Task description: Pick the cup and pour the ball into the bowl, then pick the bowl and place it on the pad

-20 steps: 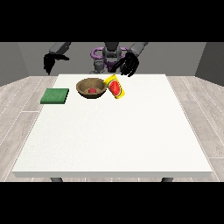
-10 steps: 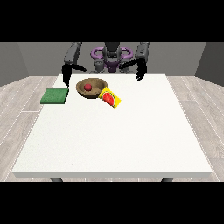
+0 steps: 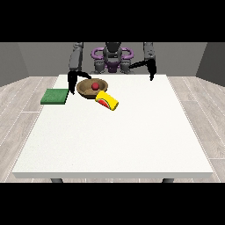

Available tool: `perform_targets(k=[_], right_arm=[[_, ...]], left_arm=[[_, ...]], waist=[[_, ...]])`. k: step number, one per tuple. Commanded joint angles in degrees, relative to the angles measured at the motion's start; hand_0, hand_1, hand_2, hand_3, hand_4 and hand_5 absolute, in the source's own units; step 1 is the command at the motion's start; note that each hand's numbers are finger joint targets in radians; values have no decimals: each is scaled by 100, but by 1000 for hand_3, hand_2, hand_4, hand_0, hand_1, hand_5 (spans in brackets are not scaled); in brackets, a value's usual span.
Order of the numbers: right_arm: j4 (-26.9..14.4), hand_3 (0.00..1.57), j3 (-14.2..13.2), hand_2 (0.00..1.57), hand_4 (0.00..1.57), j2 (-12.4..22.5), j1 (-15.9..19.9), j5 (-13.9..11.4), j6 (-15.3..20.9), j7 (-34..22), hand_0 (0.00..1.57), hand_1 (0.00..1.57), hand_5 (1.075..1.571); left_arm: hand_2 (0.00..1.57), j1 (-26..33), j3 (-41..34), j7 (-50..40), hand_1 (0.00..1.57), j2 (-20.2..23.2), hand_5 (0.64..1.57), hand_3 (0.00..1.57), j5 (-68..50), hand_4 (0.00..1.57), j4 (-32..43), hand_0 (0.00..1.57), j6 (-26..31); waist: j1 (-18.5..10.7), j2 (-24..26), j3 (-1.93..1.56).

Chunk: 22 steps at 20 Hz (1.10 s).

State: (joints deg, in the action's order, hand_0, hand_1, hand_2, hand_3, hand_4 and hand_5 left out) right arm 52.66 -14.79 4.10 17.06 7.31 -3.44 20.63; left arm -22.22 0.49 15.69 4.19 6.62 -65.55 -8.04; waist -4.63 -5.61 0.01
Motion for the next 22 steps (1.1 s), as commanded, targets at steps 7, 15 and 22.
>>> perform_targets(k=[7, 15, 22], right_arm=[[-1485, 0, -110, 0, 93, 242, 531, 115, -33, 785, 0, 0, 1563], [-2093, 0, -528, 391, 437, 313, 639, 326, 690, 265, 785, 785, 1533], [-1908, 1562, 405, 1571, 938, 570, 42, -1321, 2650, 234, 1571, 1571, 1558]], left_arm=[[0, 261, -135, -187, 0, 293, 1566, 0, -70, 0, -620, 0, 447], [0, 53, -149, -142, 0, 319, 1569, 0, -138, 0, -914, 0, 540], [0, -44, -79, -185, 0, 354, 1531, 0, -181, 655, -894, 0, 733]], waist=[[-51, -60, -3], [-322, -550, -5], [-736, -495, 28]])
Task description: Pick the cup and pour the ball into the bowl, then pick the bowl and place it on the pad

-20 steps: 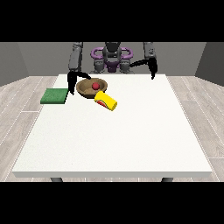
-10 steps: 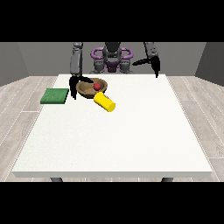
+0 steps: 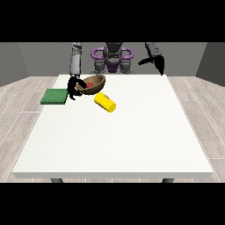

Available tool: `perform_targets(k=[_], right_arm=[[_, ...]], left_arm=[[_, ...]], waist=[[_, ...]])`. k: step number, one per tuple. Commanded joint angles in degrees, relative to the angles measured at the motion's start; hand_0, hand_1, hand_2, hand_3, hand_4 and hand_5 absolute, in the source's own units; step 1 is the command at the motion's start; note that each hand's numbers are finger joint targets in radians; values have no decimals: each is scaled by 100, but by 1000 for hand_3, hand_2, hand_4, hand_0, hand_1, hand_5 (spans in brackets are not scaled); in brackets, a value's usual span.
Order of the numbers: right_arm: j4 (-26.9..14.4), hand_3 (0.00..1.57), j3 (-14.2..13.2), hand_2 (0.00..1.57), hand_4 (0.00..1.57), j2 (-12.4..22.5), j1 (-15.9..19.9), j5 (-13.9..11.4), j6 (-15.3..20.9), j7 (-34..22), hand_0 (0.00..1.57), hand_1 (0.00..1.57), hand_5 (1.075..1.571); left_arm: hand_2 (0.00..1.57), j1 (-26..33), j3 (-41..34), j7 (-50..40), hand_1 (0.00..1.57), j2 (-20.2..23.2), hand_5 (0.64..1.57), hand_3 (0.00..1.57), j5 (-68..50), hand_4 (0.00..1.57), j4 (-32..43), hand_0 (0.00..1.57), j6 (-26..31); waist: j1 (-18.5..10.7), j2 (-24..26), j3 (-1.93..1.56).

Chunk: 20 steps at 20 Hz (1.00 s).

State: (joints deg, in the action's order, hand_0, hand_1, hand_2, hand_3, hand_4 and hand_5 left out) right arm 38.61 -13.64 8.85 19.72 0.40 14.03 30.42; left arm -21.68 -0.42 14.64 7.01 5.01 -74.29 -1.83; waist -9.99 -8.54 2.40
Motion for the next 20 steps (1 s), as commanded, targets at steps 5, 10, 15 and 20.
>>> perform_targets(k=[5, 10, 15, 20], right_arm=[[-144, 1179, 600, 1571, 892, 186, 39, -911, 1116, -2147, 1571, 1571, 1567], [359, 966, 1159, 1571, 821, 289, 432, -1236, 691, -3967, 1571, 1571, 1564], [1143, 785, 1311, 1571, 816, 472, 516, -1163, 32, -4729, 1571, 1571, 1568], [1319, 728, 734, 1571, 777, 1178, 340, -703, -592, -4616, 1571, 1571, 1571]], left_arm=[[0, 40, -156, -274, 0, 19, 1436, 0, -124, 934, 358, 0, 48], [0, 432, -629, -230, 0, 276, 1419, 0, -353, 989, 999, 0, 123], [0, 937, -741, 228, 0, 243, 1407, 0, -258, 1006, 1348, 0, -52], [0, 680, -894, -4, 0, 446, 1418, 0, -394, 1003, 1109, 0, 35]], waist=[[43, 559, -212], [771, 1513, -224], [1390, 1781, -235], [1325, 1446, -239]])
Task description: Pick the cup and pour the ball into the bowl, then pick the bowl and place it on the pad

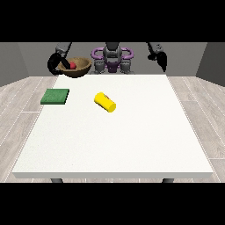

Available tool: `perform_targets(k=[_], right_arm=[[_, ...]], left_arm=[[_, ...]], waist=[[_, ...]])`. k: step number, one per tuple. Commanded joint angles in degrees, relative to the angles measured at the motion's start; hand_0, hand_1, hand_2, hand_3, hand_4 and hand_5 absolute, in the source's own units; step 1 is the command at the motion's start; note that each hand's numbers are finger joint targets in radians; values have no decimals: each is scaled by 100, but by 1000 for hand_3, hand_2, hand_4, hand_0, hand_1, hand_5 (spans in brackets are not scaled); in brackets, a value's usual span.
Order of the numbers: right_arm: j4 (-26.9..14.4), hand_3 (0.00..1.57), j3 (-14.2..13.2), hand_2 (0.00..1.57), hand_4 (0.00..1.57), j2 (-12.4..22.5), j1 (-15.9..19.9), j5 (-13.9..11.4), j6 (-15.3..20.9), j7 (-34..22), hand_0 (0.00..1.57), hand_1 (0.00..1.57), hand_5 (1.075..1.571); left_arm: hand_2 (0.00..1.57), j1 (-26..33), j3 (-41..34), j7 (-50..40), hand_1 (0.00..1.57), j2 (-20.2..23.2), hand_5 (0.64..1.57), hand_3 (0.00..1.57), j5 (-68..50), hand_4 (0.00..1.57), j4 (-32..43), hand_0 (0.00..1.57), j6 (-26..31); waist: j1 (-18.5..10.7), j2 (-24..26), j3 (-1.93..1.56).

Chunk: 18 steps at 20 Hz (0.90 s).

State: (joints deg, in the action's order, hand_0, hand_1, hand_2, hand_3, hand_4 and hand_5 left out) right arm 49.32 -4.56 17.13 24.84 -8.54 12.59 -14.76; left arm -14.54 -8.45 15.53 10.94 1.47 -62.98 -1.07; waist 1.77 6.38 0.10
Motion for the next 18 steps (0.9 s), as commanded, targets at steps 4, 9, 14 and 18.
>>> perform_targets(k=[4, 9, 14, 18], right_arm=[[-96, 466, -755, 1571, 834, 776, 316, 315, -291, 268, 1571, 1571, 1570], [-429, 0, -1190, 1571, 888, 1449, 156, 494, -676, 892, 1571, 1571, 1571], [-492, 0, -1464, 1571, 864, 1449, 82, 671, -528, 1312, 1571, 1571, 1570], [-321, 0, -1464, 1571, 796, 1444, 382, 637, -344, 1277, 1571, 1571, 1566]], left_arm=[[0, -214, 80, 178, 0, -23, 1435, 0, -105, 1051, -360, 0, 234], [0, -437, -408, 84, 0, 523, 1510, 0, -551, 1289, -552, 0, 638], [0, -589, -1582, 412, 0, 1969, 1571, 0, -1496, 1296, -122, 0, 1828], [0, -793, -2151, 748, 0, 2564, 1571, 0, -1843, 1266, 619, 0, 2269]], waist=[[-466, -822, -11], [-599, -1079, -13], [-885, -1595, -11], [-744, -1950, -5]])
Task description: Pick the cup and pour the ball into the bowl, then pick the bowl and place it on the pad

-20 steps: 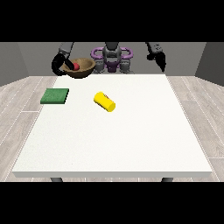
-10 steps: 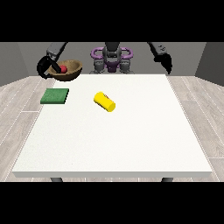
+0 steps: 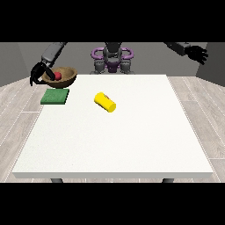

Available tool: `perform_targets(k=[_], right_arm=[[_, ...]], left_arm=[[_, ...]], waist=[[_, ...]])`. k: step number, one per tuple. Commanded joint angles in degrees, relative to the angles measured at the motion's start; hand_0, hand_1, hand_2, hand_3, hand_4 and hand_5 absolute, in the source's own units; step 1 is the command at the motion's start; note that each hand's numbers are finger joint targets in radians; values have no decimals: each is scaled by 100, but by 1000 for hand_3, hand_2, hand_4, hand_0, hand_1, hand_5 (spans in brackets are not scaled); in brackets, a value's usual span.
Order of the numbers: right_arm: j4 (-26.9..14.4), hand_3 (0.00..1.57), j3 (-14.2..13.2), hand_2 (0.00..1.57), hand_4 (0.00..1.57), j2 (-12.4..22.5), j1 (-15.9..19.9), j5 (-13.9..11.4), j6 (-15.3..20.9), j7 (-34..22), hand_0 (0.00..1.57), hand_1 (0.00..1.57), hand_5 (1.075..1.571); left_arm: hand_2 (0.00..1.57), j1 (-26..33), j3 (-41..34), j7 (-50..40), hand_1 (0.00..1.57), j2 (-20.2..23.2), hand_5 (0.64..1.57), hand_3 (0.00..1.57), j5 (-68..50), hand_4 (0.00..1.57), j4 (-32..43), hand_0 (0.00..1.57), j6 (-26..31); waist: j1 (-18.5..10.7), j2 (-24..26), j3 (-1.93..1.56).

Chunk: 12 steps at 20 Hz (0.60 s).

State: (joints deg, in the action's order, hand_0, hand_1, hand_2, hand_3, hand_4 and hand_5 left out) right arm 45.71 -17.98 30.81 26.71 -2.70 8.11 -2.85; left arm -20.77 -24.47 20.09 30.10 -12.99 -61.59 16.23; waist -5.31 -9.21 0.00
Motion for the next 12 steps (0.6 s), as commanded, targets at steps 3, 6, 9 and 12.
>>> perform_targets(k=[3, 6, 9, 12], right_arm=[[-338, 0, -309, 1571, 763, 78, 157, 195, -11, 608, 1571, 1571, 1567], [-204, 0, -182, 1571, 685, -5, 258, 99, 182, 249, 1571, 1571, 1567], [-786, 1036, -690, 1571, 0, 722, 331, 121, 469, 376, 1549, 1549, 1560], [-1059, 1102, -754, 880, 0, 616, 583, 398, 15, 512, 850, 850, 1513]], left_arm=[[0, -144, -567, 291, 0, 743, 1565, 0, -361, 1213, 530, 0, 518], [0, -103, -664, 492, 0, 919, 1557, 0, -355, 1187, 1044, 0, 704], [0, -34, -602, 592, 0, 850, 1557, 0, -447, 1186, 461, 0, 833], [0, -197, -677, 504, 0, 913, 1551, 0, -496, 1175, 620, 0, 685]], waist=[[35, -493, -1], [142, -363, 3], [-213, -768, -4], [-38, -912, -4]])
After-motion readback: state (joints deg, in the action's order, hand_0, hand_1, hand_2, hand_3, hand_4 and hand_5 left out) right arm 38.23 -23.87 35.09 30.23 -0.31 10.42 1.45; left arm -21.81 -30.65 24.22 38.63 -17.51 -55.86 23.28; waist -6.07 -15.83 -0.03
